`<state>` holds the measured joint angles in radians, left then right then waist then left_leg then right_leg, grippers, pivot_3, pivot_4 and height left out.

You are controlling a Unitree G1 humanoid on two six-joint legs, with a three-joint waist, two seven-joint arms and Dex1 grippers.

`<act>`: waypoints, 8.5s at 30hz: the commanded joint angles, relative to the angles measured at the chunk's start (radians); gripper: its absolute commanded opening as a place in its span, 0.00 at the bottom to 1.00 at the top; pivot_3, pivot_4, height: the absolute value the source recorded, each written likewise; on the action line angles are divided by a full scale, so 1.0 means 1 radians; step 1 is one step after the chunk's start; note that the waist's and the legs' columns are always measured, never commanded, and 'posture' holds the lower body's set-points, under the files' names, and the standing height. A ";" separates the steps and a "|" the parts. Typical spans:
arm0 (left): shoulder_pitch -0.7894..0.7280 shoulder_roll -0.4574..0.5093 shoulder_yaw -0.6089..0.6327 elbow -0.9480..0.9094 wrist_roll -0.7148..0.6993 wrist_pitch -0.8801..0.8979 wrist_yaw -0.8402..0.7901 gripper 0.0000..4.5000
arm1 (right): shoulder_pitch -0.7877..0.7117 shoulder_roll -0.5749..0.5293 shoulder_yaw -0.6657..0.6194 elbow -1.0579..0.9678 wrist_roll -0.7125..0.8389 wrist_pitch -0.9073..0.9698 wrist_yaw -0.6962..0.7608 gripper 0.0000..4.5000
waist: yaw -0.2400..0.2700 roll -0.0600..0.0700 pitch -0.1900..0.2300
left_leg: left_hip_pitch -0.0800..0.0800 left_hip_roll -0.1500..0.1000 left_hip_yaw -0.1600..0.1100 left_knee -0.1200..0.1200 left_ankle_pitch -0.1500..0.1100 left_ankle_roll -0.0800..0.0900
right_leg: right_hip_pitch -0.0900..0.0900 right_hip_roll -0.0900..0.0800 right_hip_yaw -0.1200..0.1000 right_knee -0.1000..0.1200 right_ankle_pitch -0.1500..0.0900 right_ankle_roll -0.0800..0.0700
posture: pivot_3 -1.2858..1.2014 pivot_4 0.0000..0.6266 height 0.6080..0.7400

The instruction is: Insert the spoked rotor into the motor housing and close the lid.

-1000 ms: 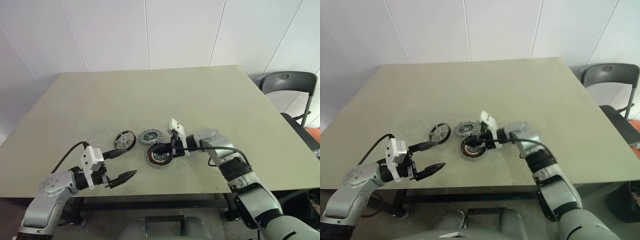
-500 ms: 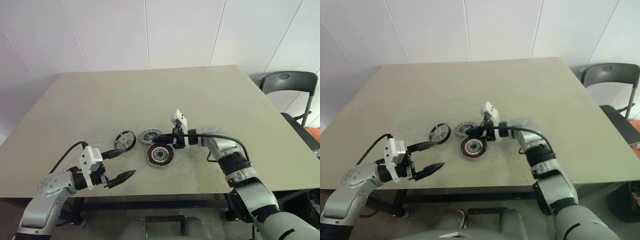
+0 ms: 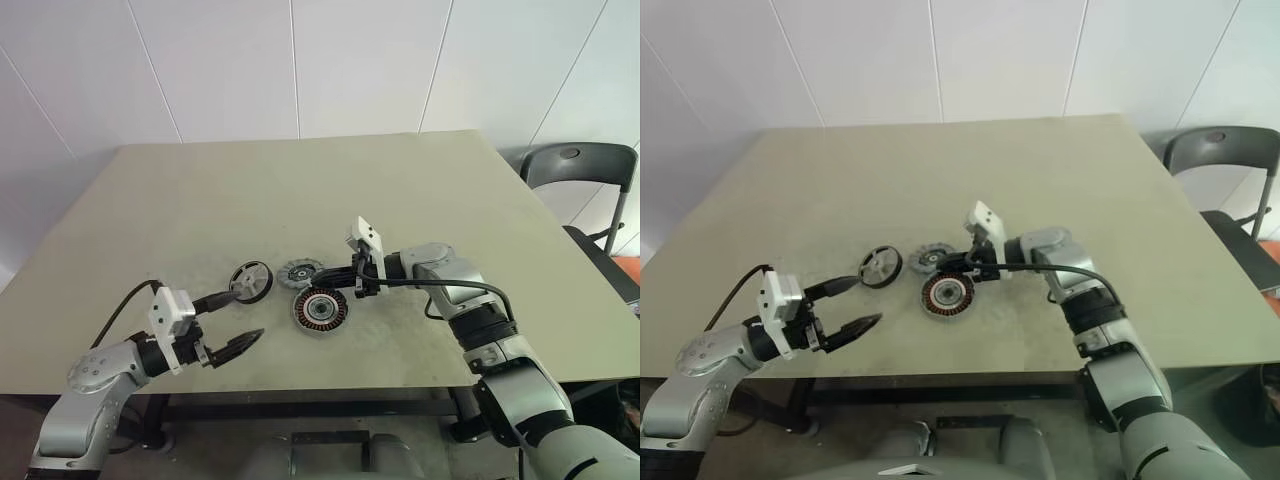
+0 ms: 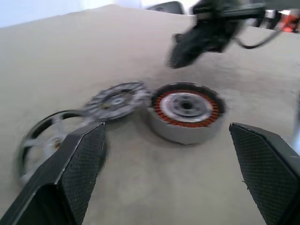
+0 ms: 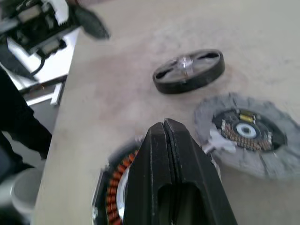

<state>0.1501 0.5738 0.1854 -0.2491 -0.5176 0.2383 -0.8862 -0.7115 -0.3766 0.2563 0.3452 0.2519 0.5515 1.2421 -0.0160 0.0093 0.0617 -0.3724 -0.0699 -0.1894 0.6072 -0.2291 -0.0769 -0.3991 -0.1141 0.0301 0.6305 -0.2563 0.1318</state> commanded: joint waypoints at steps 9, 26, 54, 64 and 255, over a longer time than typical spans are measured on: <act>-0.046 -0.062 0.080 -0.015 -0.091 0.258 0.255 1.00 | -0.020 -0.138 -0.019 -0.173 0.053 0.007 0.121 0.65 | 0.001 -0.001 0.000 | 0.000 0.000 0.000 0.001 0.000 0.000 | 0.001 0.000 0.000 -0.001 0.000 0.000 | 0.52 0.00 1.00; -0.120 -0.310 0.286 0.081 -0.845 0.805 0.807 1.00 | -0.041 -0.174 -0.012 -0.172 0.039 -0.135 0.180 0.99 | 0.002 -0.004 0.001 | 0.000 -0.001 0.000 0.004 0.000 0.000 | 0.002 -0.001 0.000 0.000 0.000 0.001 | 0.52 0.00 1.00; -0.317 -0.438 0.270 0.399 -0.904 0.625 0.884 1.00 | -0.021 -0.202 -0.015 -0.135 0.017 -0.199 0.190 0.99 | 0.009 -0.008 0.001 | 0.000 -0.002 0.001 0.008 0.000 -0.001 | 0.005 -0.001 -0.001 -0.002 0.000 0.000 | 0.52 0.00 1.00; -0.372 -0.431 0.275 0.497 -0.824 0.620 0.814 0.87 | 0.010 -0.214 -0.088 -0.093 0.050 -0.135 0.130 1.00 | 0.011 -0.007 0.000 | 0.000 -0.001 0.001 0.008 0.000 -0.001 | 0.006 -0.002 -0.002 -0.003 0.000 0.000 | 0.52 0.00 1.00; -0.161 0.102 -0.103 0.079 0.079 -0.006 0.120 1.00 | 0.035 -0.019 0.055 -0.020 -0.072 -0.232 0.027 0.01 | -0.001 -0.008 0.002 | 0.010 0.000 0.015 0.000 -0.002 0.004 | 0.009 -0.001 0.012 -0.010 0.005 0.006 | 0.52 0.00 1.00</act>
<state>-0.0016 0.6723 0.0518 -0.1421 -0.4439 0.2502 -0.7614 -0.6212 -0.3787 0.3319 0.3827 0.1700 0.3144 1.2500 -0.0167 0.0014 0.0635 -0.3622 -0.0697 -0.1741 0.6068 -0.2313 -0.0731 -0.3900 -0.1149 0.0426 0.6209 -0.2513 0.1377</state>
